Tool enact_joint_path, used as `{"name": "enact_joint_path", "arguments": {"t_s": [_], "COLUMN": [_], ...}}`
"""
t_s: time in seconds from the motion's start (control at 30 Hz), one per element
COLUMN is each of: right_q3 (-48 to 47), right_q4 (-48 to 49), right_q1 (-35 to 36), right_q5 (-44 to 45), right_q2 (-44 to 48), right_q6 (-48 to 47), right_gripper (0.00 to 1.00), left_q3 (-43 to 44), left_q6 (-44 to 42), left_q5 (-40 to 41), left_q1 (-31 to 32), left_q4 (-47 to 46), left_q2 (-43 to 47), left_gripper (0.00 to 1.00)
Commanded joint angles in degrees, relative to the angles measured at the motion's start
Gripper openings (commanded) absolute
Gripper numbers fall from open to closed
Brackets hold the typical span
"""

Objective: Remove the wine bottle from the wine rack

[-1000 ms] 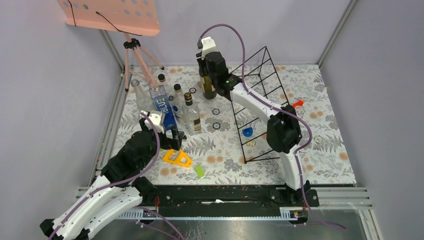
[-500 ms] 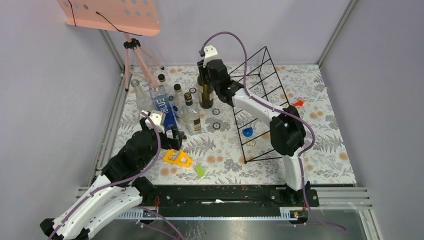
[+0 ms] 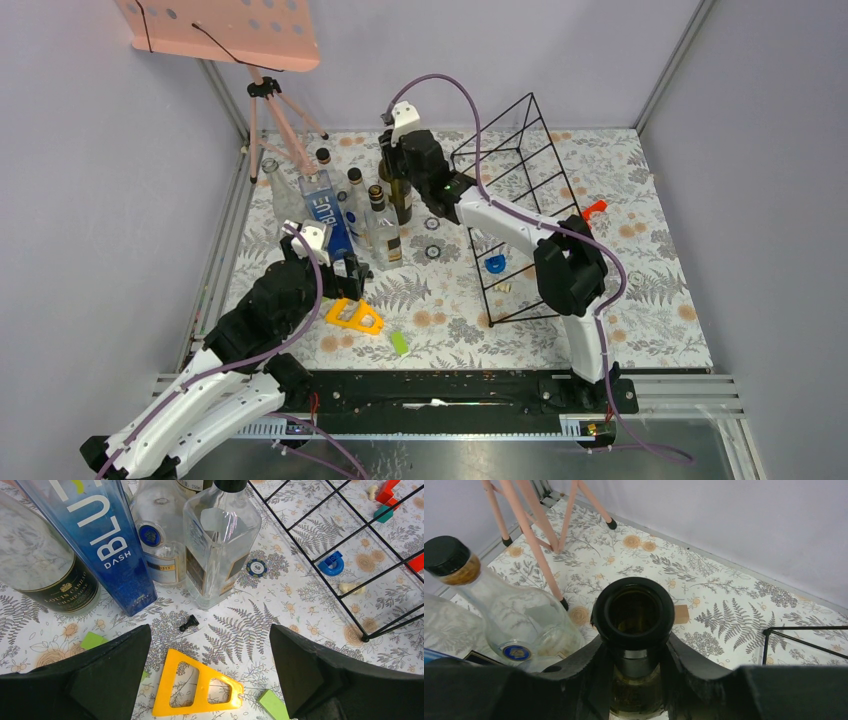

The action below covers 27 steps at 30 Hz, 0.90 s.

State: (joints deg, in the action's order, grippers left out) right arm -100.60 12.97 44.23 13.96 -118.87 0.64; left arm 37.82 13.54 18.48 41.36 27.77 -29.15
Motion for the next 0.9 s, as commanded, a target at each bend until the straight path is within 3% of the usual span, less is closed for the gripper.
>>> {"name": "enact_joint_path", "arguments": {"t_s": [0.0,0.23,0.63,0.87], "right_q3": [-0.92,-0.43,-1.04,-1.15], "right_q4": [9.70,9.67,8.26,8.03], "right_q1": [1.35,1.74,1.97,1.98], "right_q5": [-0.52,-0.77,-0.77,-0.31], "right_q2": [5.00,4.90,5.39,5.70], "right_q6": [-0.38,-0.32,1.24,1.18], "right_gripper": [0.00,0.10,0.50,0.60], "left_q3": [-0.20,-0.13,-0.20,-0.09], "left_q6": [-0.36,-0.38,-0.45,-0.44], "left_q5": [0.50,0.48,0.83,0.74], "left_q1": [0.16,0.21,0.17,0.19], "left_q4": [-1.84,-1.84,-1.73,-1.71], "left_q2": [0.01,0.16,0.51,0.53], "left_gripper": [0.99,0.99,0.99,0.99]}}
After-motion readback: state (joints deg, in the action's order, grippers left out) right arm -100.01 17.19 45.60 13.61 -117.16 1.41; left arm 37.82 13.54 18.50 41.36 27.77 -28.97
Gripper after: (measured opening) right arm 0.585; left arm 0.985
